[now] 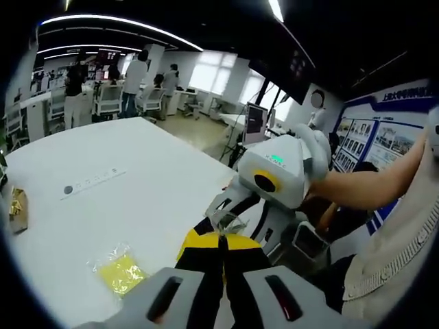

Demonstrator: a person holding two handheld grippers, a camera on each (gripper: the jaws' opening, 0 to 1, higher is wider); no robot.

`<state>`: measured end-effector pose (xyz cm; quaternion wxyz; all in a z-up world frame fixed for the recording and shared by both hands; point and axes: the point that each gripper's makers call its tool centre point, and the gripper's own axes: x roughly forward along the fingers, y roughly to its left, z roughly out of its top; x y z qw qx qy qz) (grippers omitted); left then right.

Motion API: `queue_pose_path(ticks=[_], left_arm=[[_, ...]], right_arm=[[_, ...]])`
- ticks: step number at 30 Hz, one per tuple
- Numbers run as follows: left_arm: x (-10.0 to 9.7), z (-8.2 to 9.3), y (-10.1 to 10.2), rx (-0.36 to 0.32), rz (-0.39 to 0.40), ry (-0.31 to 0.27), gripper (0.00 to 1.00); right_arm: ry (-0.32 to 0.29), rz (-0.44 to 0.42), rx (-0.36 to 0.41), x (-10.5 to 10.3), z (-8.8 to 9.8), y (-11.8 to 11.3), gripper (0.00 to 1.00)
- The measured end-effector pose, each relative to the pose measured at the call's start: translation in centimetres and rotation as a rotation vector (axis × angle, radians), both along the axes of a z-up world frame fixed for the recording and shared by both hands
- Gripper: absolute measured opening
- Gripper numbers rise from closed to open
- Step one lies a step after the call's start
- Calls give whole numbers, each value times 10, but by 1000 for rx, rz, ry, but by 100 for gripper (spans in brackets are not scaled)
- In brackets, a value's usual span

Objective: Compare the silicone blocks by pressing each to a similar depth, holding the contact briefly, and releasing to observe deformation and rebound differences across the visible hardness samples.

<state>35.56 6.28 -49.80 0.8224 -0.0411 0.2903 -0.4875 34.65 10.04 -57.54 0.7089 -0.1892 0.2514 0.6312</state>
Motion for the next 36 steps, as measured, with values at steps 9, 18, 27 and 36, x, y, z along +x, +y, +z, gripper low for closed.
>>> queue_pose_path(ticks=[9, 18, 27, 36], left_arm=[[-1, 0, 2, -8, -6, 10, 0], [-2, -4, 2, -4, -2, 25, 0], [-1, -12, 3, 1, 13, 51, 0], [1, -24, -3, 0, 24, 84, 0]], right_arm=[[3, -4, -10, -3, -2, 0, 30], [5, -18, -5, -4, -1, -5, 31], [1, -116, 67, -2, 13, -25, 41], [-102, -272, 174, 4, 36, -59, 52]])
